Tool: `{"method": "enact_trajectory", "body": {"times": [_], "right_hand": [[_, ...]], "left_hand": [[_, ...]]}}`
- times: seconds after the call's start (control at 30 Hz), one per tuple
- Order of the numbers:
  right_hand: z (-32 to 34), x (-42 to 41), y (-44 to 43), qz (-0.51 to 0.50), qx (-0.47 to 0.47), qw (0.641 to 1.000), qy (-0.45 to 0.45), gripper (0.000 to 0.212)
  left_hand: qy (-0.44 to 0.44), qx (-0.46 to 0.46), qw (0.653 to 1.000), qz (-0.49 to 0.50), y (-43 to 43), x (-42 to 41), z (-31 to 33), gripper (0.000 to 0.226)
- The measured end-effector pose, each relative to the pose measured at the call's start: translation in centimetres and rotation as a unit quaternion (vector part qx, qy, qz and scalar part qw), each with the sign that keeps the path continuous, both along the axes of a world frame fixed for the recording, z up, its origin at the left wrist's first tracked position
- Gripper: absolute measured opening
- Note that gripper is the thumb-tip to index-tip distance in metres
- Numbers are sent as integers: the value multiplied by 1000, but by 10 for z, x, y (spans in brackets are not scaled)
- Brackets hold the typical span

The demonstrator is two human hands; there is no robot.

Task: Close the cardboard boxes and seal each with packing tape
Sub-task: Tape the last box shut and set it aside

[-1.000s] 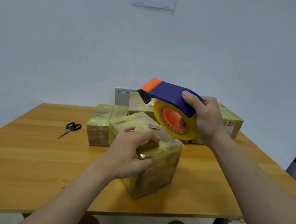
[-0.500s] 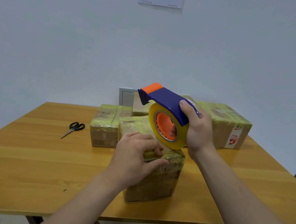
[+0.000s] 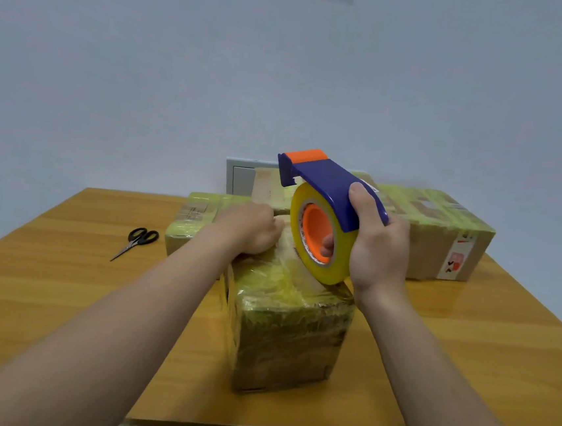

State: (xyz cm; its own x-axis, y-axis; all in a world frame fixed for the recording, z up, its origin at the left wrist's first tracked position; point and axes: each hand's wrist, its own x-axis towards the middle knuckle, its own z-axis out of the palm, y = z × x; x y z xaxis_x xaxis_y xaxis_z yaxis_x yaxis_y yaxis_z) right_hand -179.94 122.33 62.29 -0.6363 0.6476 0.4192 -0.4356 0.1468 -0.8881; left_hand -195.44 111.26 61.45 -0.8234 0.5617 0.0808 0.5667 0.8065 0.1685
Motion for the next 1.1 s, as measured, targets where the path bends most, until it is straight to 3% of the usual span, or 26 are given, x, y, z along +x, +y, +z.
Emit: {"method": "enact_trajectory", "body": {"times": [0.17, 0.33, 0.47, 0.57, 0.73, 0.83, 0.9, 0.97, 1.1], "right_hand": [[-2, -2, -2, 0, 9, 1000, -6, 47], [-3, -6, -2, 15, 18, 1000, -17, 50], [-4, -8, -7, 14, 37, 999, -26, 48], [-4, -6, -5, 13, 17, 1000, -19, 46], [-8, -3, -2, 6, 7, 1000, -10, 49], [-8, 0, -1, 4, -23, 1000, 9, 37], [-8, 0, -3, 2, -17, 1000, 12, 35], [-8, -1, -8, 1, 2, 1000, 14, 34], [-8, -3, -16, -11, 32, 999, 15, 34]], "left_hand": [[13, -97, 995, -13, 19, -21, -5, 54], [103, -77, 991, -31, 21, -18, -17, 45], [36, -48, 996, -66, 15, -21, -15, 57], [21, -89, 995, -50, 14, -19, -10, 66], [-3, -102, 994, -46, -1, 20, -8, 61], [-56, -105, 989, -90, -21, 57, -1, 78], [-66, -121, 983, -118, -33, 92, 0, 101], [-39, -126, 984, -116, -41, 119, -3, 120], [48, -126, 986, -96, -40, 129, -9, 107]]}}
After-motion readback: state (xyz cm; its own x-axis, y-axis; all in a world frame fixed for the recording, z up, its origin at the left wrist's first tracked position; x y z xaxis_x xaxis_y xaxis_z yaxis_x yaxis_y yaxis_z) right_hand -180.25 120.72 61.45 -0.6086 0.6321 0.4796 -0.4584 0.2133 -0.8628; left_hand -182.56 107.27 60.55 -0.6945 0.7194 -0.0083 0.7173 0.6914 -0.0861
